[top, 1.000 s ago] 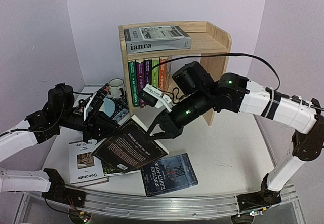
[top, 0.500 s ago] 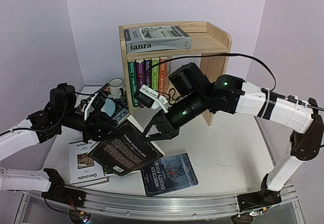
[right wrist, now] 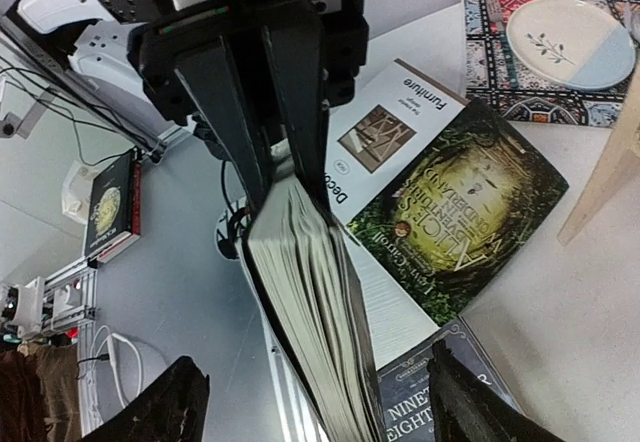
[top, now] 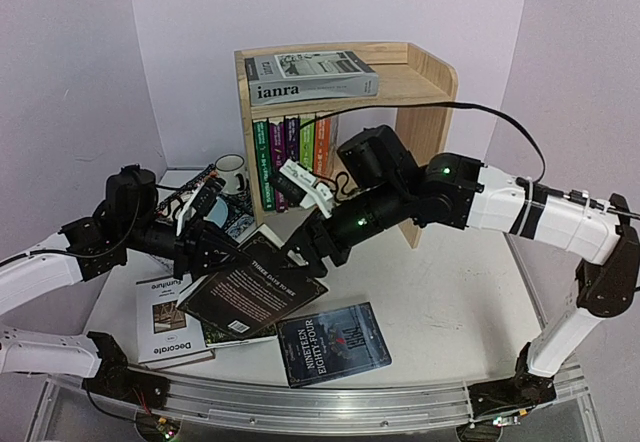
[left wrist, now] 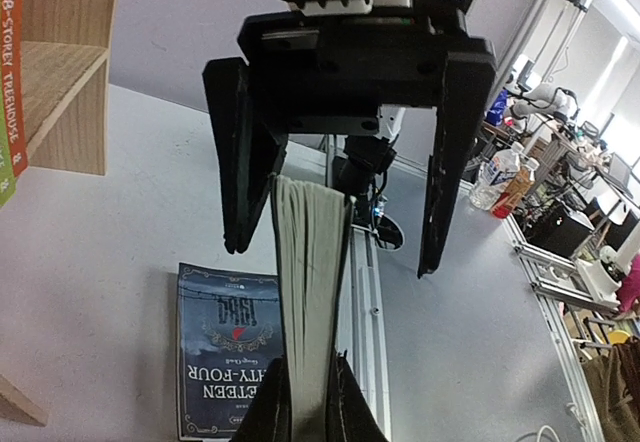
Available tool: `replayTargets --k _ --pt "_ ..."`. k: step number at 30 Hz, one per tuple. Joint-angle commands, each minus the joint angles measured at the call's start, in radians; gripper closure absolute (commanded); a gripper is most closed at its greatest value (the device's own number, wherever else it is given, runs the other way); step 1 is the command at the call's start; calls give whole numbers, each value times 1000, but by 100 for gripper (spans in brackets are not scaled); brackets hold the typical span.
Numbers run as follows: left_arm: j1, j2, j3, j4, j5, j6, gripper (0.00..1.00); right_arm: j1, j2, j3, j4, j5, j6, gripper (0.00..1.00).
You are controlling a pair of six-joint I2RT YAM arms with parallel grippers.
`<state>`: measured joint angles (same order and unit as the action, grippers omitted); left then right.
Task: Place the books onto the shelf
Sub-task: Pass from the right arm to the left, then pass from the left arm to the right
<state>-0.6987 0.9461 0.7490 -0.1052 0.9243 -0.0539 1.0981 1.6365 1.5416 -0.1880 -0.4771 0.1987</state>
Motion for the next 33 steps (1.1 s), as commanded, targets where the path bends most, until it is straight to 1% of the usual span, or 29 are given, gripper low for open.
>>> replayTargets --k 1,4,5,8,11,13,16,20,25,29,31,33 --pt "0 -62 27 182 -66 -91 100 -4 -156 -127 136 122 4 15" --pt "-2 -105 10 273 -113 -148 100 -4 -268 -257 275 196 27 3" --pt "-1 -112 16 281 -125 -160 100 -4 -302 -296 314 222 33 2" --pt "-1 -118 49 285 -156 -189 100 -4 -365 -362 368 275 36 2" --pt "-1 -115 86 295 -186 -227 100 -4 -394 -389 414 270 47 2" --pt "0 -118 107 327 -209 -268 100 -3 -411 -418 473 258 62 2" --pt "-1 -138 100 421 -263 -349 100 -4 -426 -451 569 242 86 2" --pt "-1 -178 65 564 -365 -447 100 -3 -411 -451 639 234 120 2" --pt "-1 -188 50 694 -402 -522 100 -3 -369 -446 749 176 158 2" --pt "0 -171 53 759 -401 -576 100 -4 -324 -414 806 133 190 9" --pt "-2 -157 62 784 -386 -593 100 -3 -297 -394 822 106 199 20" --pt "-1 -143 73 800 -373 -606 100 -2 -276 -378 847 79 211 29"
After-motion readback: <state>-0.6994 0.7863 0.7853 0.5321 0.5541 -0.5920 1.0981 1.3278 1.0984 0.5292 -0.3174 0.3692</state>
